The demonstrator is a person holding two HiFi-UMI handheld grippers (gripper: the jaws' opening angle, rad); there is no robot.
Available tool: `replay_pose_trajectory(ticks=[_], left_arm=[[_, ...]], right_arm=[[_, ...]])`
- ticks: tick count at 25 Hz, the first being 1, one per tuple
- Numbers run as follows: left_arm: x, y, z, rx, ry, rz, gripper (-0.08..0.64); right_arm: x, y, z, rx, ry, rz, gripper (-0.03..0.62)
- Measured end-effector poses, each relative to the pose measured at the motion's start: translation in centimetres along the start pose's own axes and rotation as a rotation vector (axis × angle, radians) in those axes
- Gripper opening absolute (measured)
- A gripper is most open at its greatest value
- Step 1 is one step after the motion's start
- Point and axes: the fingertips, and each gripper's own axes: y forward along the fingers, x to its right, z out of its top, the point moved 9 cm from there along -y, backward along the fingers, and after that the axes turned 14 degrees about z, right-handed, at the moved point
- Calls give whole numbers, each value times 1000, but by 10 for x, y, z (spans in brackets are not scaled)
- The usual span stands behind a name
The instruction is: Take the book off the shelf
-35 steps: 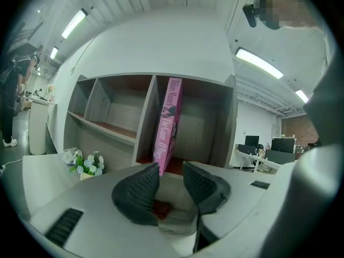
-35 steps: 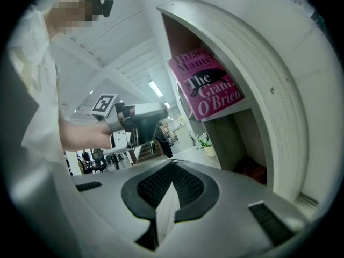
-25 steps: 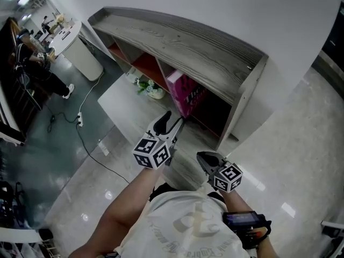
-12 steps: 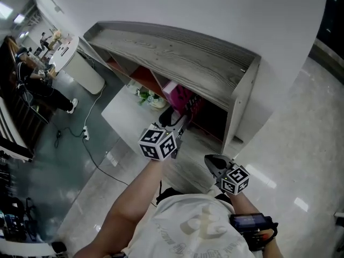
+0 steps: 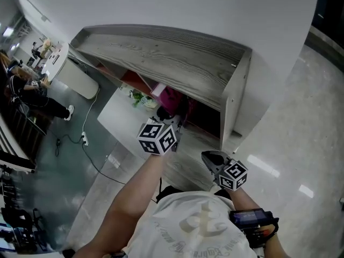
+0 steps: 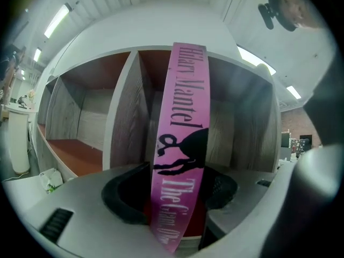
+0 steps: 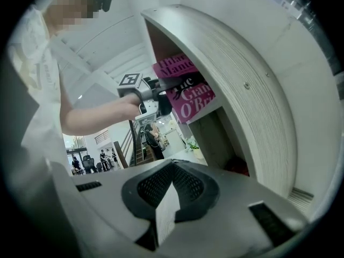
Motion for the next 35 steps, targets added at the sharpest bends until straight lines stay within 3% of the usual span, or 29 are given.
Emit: replay_pose_trajectory(ticks=[8,16,35], left_arm=[[6,9,2,14,24,-18,206],[1,9,9,37,96,-9,163],[-1,-6,4,79,34,-44,156]], right_arm=[[5,2,-3,-10,15,-26,5],[15,23,3,-44,-25,12,5],[2,24,1,-80,-22,15,5]])
